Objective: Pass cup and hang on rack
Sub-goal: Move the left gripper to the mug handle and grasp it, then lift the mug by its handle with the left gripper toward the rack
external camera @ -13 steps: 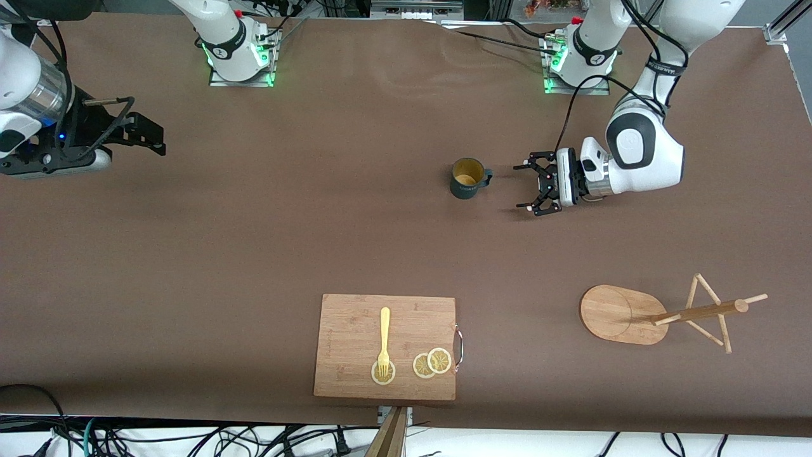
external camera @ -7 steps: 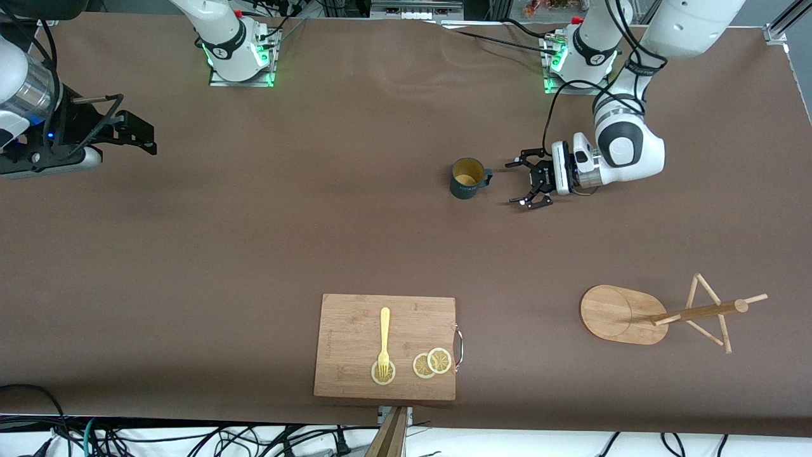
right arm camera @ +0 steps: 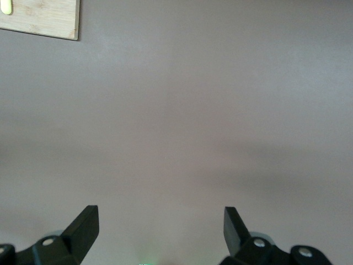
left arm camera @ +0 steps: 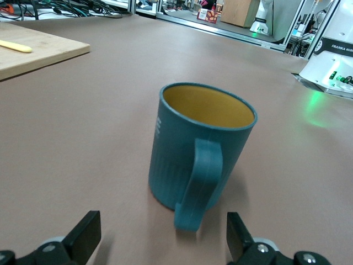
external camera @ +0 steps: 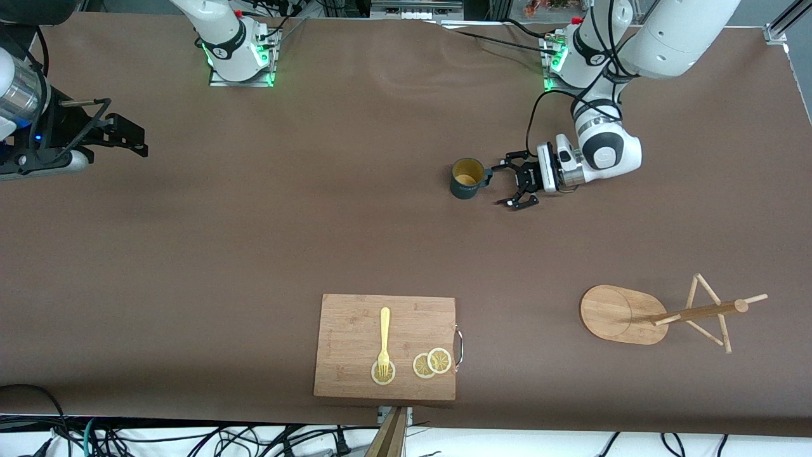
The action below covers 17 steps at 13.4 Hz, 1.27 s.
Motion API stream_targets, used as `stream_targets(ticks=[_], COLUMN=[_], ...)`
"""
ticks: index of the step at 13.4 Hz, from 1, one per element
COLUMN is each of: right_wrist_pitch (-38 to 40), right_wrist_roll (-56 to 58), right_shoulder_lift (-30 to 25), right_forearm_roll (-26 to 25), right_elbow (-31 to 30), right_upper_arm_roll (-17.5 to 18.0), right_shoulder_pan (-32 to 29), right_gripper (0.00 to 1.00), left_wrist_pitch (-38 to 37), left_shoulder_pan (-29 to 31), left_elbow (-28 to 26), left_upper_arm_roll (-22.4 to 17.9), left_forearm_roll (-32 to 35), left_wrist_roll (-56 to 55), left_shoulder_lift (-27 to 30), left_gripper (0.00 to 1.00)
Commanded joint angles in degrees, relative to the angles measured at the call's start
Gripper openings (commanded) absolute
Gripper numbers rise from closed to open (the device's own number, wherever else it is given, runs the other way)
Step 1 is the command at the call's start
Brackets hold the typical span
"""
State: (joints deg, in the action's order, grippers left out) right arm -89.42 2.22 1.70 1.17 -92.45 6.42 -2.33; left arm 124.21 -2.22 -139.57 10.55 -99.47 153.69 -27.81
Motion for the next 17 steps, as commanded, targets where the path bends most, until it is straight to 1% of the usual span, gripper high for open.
stream_targets(ticks=[1, 3, 4, 5, 6, 7, 9, 10, 11, 12, 13, 15, 17], right_wrist_pitch=[0.65, 0.22, 0.22, 0.22, 0.13, 0.04, -0.31, -0.31, -0.31, -0.31, -0.23, -0.14, -0.22], right_wrist_roll=[-4.41, -4.16, -3.90, -3.89, -3.89, -3.98, -4.95, -4.77, -4.68, -4.94, -4.95, -4.60, -4.51], right_shoulder_lift=[0.40, 0.49, 0.58, 0.49, 0.49, 0.49, 0.67, 1.02, 1.02, 0.93, 0.93, 1.02, 1.11], right_forearm_roll=[1.47, 1.38, 1.38, 1.12, 0.68, 0.77, 0.16, -0.02, -0.02, -0.11, -0.37, -0.46, -0.46], right_elbow=[0.70, 0.87, 0.87, 1.05, 1.92, 2.36, 2.37, 2.37, 2.37, 2.37, 2.37, 2.37, 2.37], right_upper_arm_roll=[1.05, 1.14, 1.14, 1.05, 0.97, 0.88, 0.88, 0.88, 0.88, 1.05, 1.14, 0.97, 0.88], right_shoulder_pan=[-0.22, 0.22, 0.14, 0.05, -0.04, -0.13, 0.05, 0.05, 0.05, 0.22, 0.40, 0.23, 0.14], right_gripper=[1.00, 1.00, 1.00, 1.00, 1.00, 1.00, 1.00, 1.00, 1.00, 1.00, 1.00, 1.00, 1.00], left_wrist_pitch=[0.33, 0.33, 0.33, 0.33, 0.33, 0.33, 0.33, 0.33, 0.33, 0.33, 0.33, 0.25, 0.25], left_shoulder_pan=[-0.85, -1.29, -1.90, -2.43, -2.69, -2.70, -2.70, -2.61, -2.52, -2.43, -2.43, -1.82, -1.82], left_elbow=[-0.53, -2.37, -3.25, -3.43, -3.43, -3.43, -3.34, -3.34, -3.26, -3.00, -2.73, -2.38, -2.29], left_upper_arm_roll=[1.14, 1.23, 1.23, 1.31, 1.23, 1.31, 1.32, 1.23, 1.23, 1.23, 1.23, 1.14, 1.14], left_forearm_roll=[-3.01, -4.93, -7.21, -8.97, -9.25, -9.25, -9.34, -9.34, -9.25, -9.25, -9.25, -8.99, -8.21], left_wrist_roll=[2.58, 4.15, 5.82, 7.23, 7.42, 7.50, 7.51, 7.51, 7.33, 6.72, 6.37, 2.26, -6.60], left_shoulder_lift=[0.12, 1.26, 1.35, 1.26, 1.18, 1.26, 1.26, 1.26, 1.26, 1.09, 1.09, 1.44, 2.66], left_gripper=[1.00, 1.00, 1.00, 1.00, 1.00, 0.94, 0.71, 0.61, 0.32, 0.13, 0.01, 0.00, 0.00])
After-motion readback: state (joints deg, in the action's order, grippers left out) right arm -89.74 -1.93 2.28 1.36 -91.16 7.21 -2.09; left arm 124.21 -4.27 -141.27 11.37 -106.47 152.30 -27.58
